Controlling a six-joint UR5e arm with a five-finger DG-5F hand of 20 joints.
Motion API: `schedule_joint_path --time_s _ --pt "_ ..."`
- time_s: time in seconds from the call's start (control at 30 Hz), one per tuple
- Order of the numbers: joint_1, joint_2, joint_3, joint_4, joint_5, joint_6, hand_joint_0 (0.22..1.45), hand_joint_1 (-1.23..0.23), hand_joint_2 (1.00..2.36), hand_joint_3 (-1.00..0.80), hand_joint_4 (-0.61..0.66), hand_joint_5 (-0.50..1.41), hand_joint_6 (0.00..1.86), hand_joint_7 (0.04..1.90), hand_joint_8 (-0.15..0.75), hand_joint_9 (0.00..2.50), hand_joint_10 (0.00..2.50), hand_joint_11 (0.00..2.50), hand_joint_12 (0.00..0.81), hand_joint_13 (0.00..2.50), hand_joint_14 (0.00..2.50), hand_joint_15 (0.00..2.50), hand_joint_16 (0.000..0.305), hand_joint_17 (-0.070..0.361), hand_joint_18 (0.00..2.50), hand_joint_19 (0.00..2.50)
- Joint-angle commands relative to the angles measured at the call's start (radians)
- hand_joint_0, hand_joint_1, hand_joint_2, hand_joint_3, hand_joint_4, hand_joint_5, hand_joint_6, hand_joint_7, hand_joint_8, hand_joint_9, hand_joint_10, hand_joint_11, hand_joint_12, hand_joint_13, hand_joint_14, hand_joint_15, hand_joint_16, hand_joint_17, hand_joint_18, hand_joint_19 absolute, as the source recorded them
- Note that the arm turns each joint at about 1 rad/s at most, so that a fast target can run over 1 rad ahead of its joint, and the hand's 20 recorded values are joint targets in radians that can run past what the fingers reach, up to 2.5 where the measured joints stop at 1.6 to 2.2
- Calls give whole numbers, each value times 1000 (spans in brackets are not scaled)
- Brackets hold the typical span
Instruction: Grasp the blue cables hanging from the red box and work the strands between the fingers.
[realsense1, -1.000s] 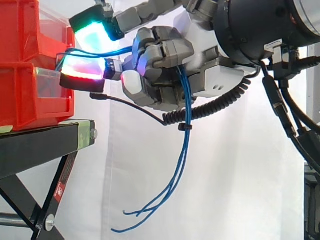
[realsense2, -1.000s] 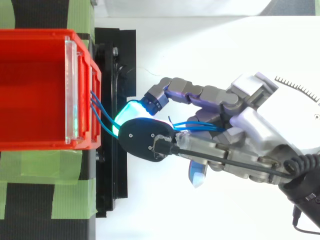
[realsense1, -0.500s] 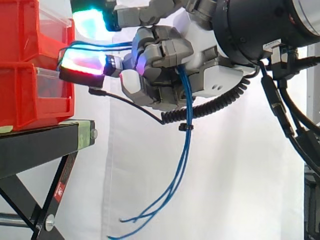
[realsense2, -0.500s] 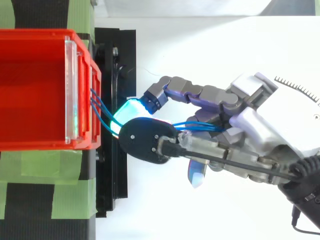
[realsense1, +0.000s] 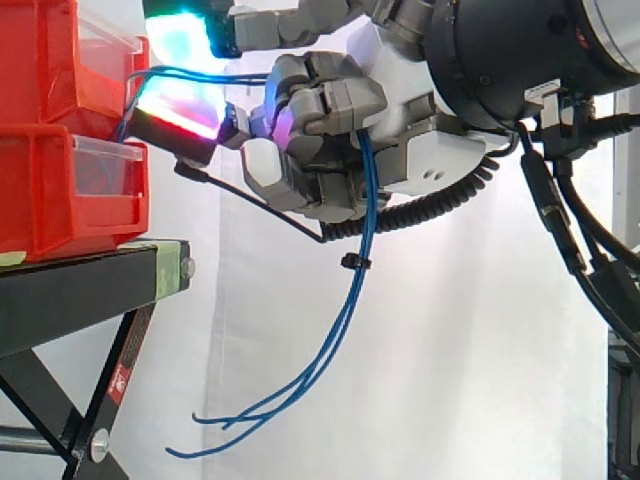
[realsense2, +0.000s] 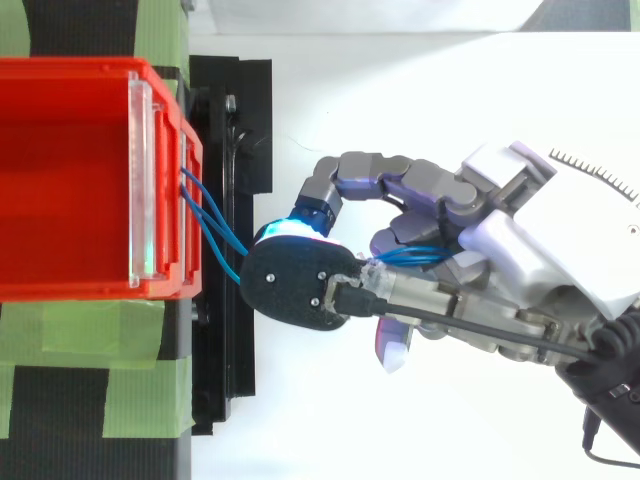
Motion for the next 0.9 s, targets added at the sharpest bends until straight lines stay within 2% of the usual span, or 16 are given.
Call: schedule_joint_path --time_s 0.0,0.13,0.27,0.3,0.33,0.37,0.4,0.43,0.47,0.5,0.57,0.67,0.7,0.73,0.8,0.87 --pt "-1 0 0 0 0 -1 907 -680 1020 -214 236 343 296 1371 524 1955 2500 2500 623 1986 2500 1614 246 185 2500 585" --pt "-1 0 0 0 2 -1 1029 -622 1018 -33 242 402 119 1422 524 1955 2500 2500 623 1986 2500 1614 246 185 2500 585" --pt "1 0 0 2 2 -3 1038 -610 1015 27 220 433 120 1431 524 1955 2500 2500 623 1986 2500 1614 246 185 2500 585" --pt "-1 0 0 2 3 -4 988 -615 1009 16 240 434 123 1429 524 1955 2500 2500 623 1986 2500 1614 246 185 2500 585" --pt "-1 0 0 3 3 -4 889 -629 1011 -153 264 426 95 1432 524 1955 2500 2500 623 1986 2500 1614 246 185 2500 585" --pt "-1 0 0 5 3 -6 855 -624 1015 -239 259 427 82 1450 524 1955 2500 2500 623 1986 2500 1614 246 185 2500 585" --pt "1 0 0 8 3 -9 812 -626 1016 -443 249 413 76 1480 524 1955 2500 2500 623 1986 2500 1614 246 185 2500 585" --pt "1 0 0 8 3 -9 815 -631 1015 -520 239 388 140 1502 524 1955 2500 2500 623 1986 2500 1614 246 185 2500 585" --pt "-1 0 0 9 3 -12 816 -632 1014 -526 235 366 211 1473 524 1955 2500 2500 623 1986 2500 1614 246 185 2500 585" --pt "-1 0 0 12 3 -15 845 -662 1017 -517 218 287 452 1386 524 1955 2500 2500 623 1986 2500 1614 246 185 2500 585" --pt "-1 0 0 15 3 -18 868 -671 1018 -475 225 200 653 1270 524 1955 2500 2500 623 1986 2500 1614 246 185 2500 585" --pt "-1 0 0 26 3 -31 889 -692 1019 -417 238 121 632 1236 524 1955 2500 2500 623 1986 2500 1614 246 185 2500 585" --pt "-1 0 -2 28 3 -32 835 -699 1015 -584 241 110 606 1230 524 1955 2500 2500 623 1986 2500 1614 246 185 2500 585" --pt "-1 0 0 29 3 -32 805 -694 1011 -679 247 108 598 1234 524 1955 2500 2500 623 1986 2500 1614 246 185 2500 585" --pt "-1 0 -2 34 3 -37 789 -686 1008 -803 253 109 591 1237 524 1955 2500 2500 623 1986 2500 1614 246 185 2500 585" --pt "-1 0 -2 38 3 -43 792 -686 1005 -833 251 109 591 1233 524 1955 2500 2500 623 1986 2500 1614 246 185 2500 585"
